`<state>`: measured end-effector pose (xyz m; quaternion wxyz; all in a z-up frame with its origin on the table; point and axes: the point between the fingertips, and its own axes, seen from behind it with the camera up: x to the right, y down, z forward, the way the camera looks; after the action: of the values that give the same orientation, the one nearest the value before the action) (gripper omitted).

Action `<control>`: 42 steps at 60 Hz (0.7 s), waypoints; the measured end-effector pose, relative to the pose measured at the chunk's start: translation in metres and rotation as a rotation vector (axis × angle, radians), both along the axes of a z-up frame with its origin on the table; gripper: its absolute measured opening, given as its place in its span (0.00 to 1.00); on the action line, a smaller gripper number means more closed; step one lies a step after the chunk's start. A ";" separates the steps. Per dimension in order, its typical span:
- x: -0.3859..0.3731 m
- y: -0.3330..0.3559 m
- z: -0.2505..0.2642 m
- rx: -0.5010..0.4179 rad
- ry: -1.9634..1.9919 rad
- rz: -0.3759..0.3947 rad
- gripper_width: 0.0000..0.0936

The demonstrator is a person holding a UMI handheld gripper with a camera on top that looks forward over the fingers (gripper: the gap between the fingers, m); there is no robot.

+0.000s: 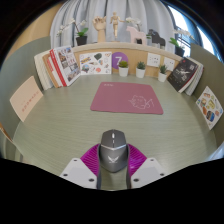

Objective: Arrange mouse

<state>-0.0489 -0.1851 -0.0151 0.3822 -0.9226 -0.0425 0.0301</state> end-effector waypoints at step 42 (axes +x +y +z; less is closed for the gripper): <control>0.008 0.187 0.198 0.281 -0.032 -0.127 0.33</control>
<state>-0.0406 0.0021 0.1825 0.5078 -0.8613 0.0059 -0.0151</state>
